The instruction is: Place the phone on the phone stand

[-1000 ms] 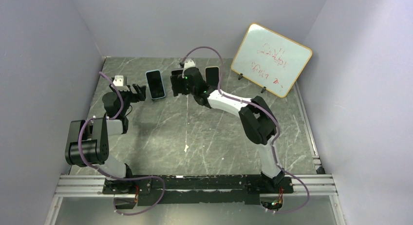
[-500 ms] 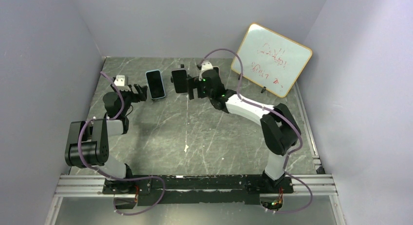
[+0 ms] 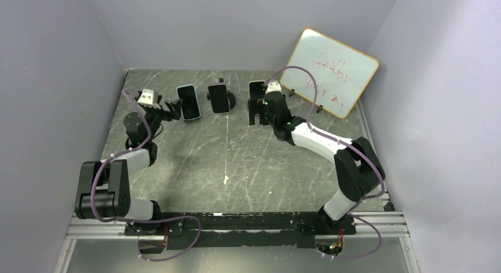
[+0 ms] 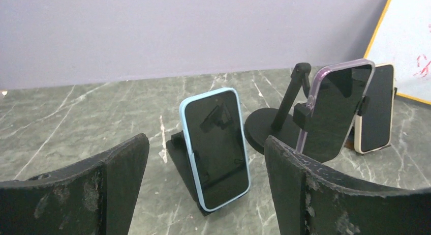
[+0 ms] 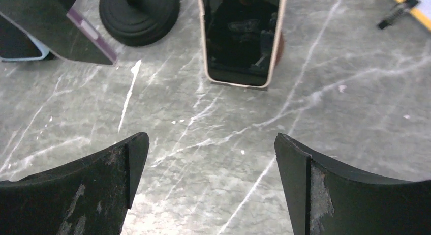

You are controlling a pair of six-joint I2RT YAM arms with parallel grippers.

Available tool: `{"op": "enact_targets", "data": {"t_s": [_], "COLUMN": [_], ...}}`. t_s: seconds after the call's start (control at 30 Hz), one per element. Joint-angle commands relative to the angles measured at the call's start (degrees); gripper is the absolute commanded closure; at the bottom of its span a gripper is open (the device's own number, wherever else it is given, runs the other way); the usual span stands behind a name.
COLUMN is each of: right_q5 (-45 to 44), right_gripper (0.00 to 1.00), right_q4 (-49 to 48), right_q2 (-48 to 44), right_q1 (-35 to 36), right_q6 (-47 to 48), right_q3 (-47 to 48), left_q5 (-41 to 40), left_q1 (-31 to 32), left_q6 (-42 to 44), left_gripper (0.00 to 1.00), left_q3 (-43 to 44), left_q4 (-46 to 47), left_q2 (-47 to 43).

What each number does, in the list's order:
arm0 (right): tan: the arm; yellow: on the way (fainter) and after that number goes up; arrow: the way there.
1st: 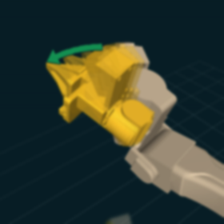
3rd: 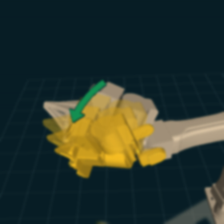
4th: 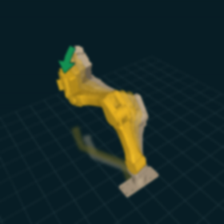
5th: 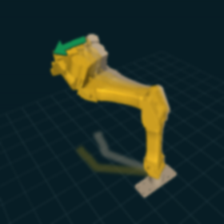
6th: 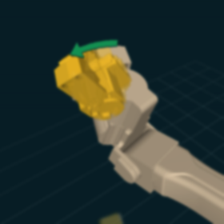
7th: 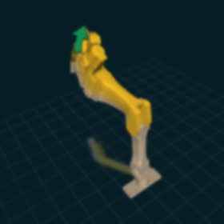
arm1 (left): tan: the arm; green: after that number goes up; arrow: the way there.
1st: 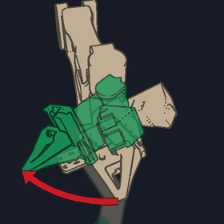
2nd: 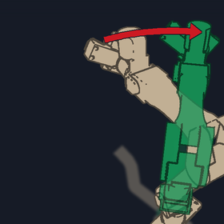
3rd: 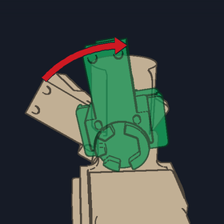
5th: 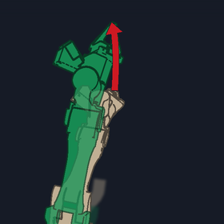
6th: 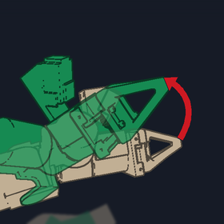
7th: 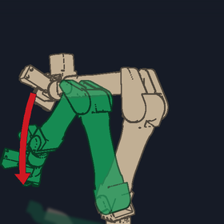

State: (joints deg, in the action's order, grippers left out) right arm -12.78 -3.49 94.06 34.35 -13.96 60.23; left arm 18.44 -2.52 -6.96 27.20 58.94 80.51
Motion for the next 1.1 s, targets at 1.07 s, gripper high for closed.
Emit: {"op": "enact_targets", "data": {"t_s": [1.07], "right_q5": [-5.64], "right_gripper": [0.03], "right_q4": [-8.41], "right_q2": [-13.03], "right_q1": [-9.92], "right_q6": [-3.97], "right_q3": [-10.17], "left_q5": [4.15], "left_q1": [1.55], "left_q6": [1.2], "left_gripper": [0.13], "left_q3": [-1.19], "left_q4": [2.66], "left_q2": [-3.93]}}
